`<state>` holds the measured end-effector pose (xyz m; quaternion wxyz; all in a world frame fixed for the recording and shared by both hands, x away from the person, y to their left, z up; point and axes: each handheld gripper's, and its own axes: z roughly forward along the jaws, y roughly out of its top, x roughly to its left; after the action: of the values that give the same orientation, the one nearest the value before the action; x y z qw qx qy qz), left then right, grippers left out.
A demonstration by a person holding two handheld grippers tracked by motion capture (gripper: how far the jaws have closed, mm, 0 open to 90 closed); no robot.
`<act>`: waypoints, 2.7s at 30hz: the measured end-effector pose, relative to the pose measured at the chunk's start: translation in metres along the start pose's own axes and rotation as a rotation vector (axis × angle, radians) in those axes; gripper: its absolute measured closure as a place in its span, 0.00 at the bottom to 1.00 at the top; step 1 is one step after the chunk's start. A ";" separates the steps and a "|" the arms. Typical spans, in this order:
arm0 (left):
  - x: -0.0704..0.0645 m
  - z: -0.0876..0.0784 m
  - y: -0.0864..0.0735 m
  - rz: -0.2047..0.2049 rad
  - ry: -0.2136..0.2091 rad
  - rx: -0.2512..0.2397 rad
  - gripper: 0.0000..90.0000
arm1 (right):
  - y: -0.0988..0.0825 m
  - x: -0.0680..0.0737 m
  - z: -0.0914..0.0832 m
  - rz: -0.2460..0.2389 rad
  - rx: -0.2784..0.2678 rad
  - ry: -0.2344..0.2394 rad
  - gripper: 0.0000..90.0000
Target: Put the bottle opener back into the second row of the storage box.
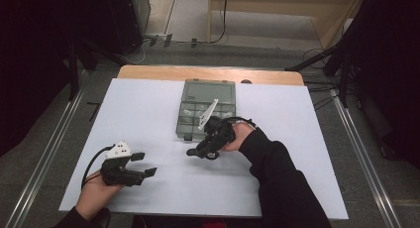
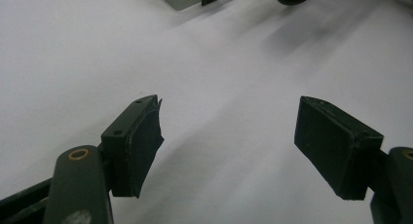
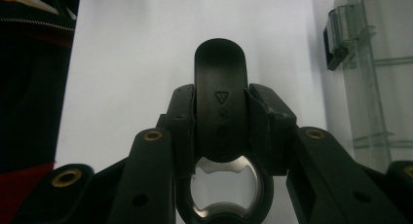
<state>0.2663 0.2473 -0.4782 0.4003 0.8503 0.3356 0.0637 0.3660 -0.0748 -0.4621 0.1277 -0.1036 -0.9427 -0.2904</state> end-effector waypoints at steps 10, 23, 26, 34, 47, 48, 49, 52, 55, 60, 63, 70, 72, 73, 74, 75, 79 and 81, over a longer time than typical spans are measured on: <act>0.000 0.000 0.000 0.000 -0.001 0.000 0.28 | -0.008 -0.002 -0.016 0.014 0.007 -0.034 0.73; 0.000 -0.001 0.000 0.002 -0.006 -0.004 0.28 | -0.004 -0.002 -0.036 0.018 0.029 -0.074 0.73; 0.000 -0.001 0.000 0.003 -0.004 -0.003 0.28 | -0.003 -0.002 -0.039 0.013 0.028 -0.075 0.73; 0.000 0.000 0.000 0.006 -0.010 0.002 0.28 | 0.002 -0.012 -0.050 0.044 0.007 -0.072 0.73; -0.001 0.000 0.000 0.003 -0.022 0.000 0.28 | 0.009 -0.031 -0.055 0.094 0.005 -0.111 0.73; -0.001 0.000 0.000 0.003 -0.022 0.000 0.28 | 0.009 -0.031 -0.055 0.094 0.005 -0.111 0.73; -0.001 0.000 0.000 0.003 -0.023 -0.001 0.28 | 0.010 -0.032 -0.053 0.094 0.001 -0.120 0.73; -0.001 0.000 0.000 0.004 -0.023 0.001 0.28 | 0.013 -0.038 -0.051 0.095 0.003 -0.134 0.73; -0.001 0.000 0.000 0.004 -0.023 0.000 0.28 | 0.014 -0.040 -0.049 0.098 0.009 -0.148 0.73; -0.001 0.000 0.000 0.005 -0.024 0.001 0.28 | 0.017 -0.044 -0.047 0.100 0.016 -0.175 0.73; -0.001 0.000 0.000 0.005 -0.026 0.001 0.28 | 0.018 -0.046 -0.044 0.092 0.023 -0.191 0.73; -0.001 0.000 0.000 0.005 -0.026 0.001 0.28 | 0.020 -0.051 -0.039 0.077 0.010 -0.206 0.73; -0.001 0.000 0.000 0.006 -0.026 0.002 0.28 | 0.020 -0.051 -0.038 0.077 0.002 -0.211 0.73; -0.001 0.000 0.000 0.007 -0.027 0.003 0.28 | 0.021 -0.052 -0.036 0.081 0.009 -0.209 0.73; -0.001 0.000 0.000 0.007 -0.027 0.003 0.28 | 0.021 -0.052 -0.036 0.081 0.009 -0.209 0.73; -0.002 0.000 0.000 0.007 -0.024 0.005 0.28 | 0.021 -0.052 -0.034 0.081 0.010 -0.212 0.73; -0.002 0.001 -0.001 0.010 -0.027 0.007 0.28 | 0.022 -0.054 -0.027 0.097 0.028 -0.228 0.73; -0.002 0.000 -0.001 0.009 -0.025 0.006 0.28 | 0.022 -0.054 -0.026 0.098 0.026 -0.229 0.73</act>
<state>0.2649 0.2462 -0.4786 0.4014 0.8538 0.3270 0.0540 0.4280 -0.0790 -0.4461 0.0348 -0.1803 -0.9486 -0.2579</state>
